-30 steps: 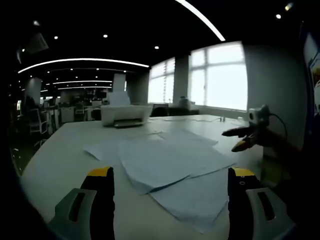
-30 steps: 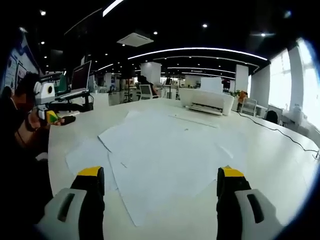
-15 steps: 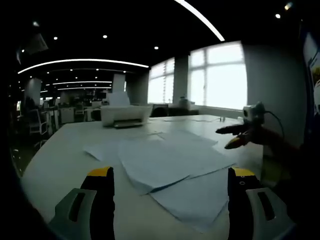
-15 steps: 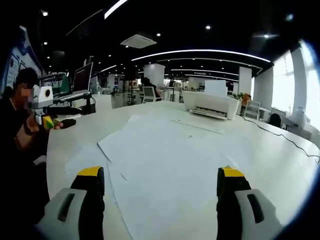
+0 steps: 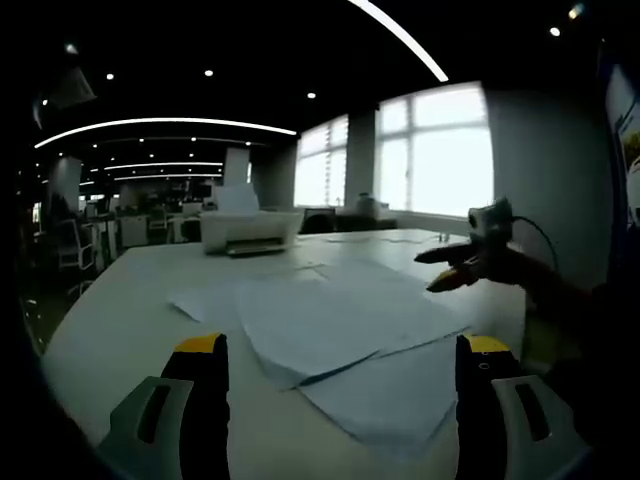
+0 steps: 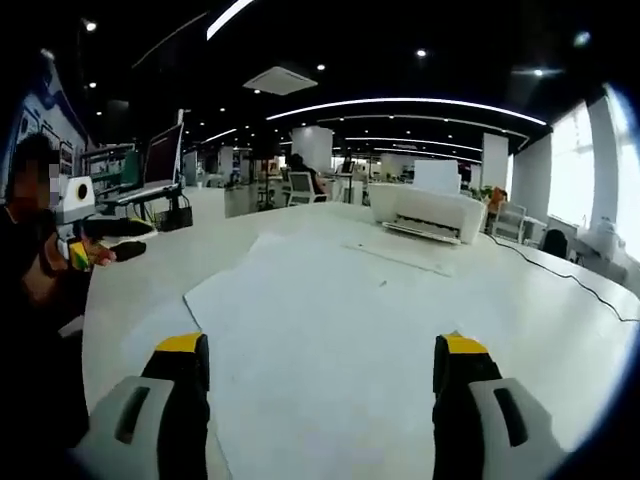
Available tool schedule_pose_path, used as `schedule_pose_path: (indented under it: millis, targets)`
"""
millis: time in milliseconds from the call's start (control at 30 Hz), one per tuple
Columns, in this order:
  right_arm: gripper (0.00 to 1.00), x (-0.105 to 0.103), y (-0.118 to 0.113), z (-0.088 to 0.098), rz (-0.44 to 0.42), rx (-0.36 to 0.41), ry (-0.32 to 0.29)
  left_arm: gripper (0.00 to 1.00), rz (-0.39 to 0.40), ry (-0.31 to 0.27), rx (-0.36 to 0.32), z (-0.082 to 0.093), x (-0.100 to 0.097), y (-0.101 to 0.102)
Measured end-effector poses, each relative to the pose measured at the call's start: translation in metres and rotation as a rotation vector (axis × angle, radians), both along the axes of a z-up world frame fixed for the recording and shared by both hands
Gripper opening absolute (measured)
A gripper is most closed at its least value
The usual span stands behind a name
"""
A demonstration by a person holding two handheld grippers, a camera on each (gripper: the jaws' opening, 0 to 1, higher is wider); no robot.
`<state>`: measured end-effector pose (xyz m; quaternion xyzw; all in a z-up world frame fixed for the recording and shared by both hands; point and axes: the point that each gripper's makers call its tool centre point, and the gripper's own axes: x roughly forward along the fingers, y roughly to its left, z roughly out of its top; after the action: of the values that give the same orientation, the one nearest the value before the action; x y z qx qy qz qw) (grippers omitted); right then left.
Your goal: Organize the stack of printing papers by aligning and flattening the scattered papers on the table
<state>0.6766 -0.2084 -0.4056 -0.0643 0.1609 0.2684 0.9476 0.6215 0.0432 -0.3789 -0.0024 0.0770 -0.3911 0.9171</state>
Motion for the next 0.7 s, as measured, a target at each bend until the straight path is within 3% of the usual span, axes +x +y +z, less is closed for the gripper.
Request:
schedule_pose_path:
  millis: [333,700]
  targets:
    - [0.88,0.022,0.008,-0.003,0.003,0.013,0.010,0.96,0.000,-0.003,0.003,0.000,0.000,0.000]
    - [0.88,0.043,0.019,0.006,0.018,0.013,0.001,0.96,0.003,-0.004,0.000,0.001,0.001,0.004]
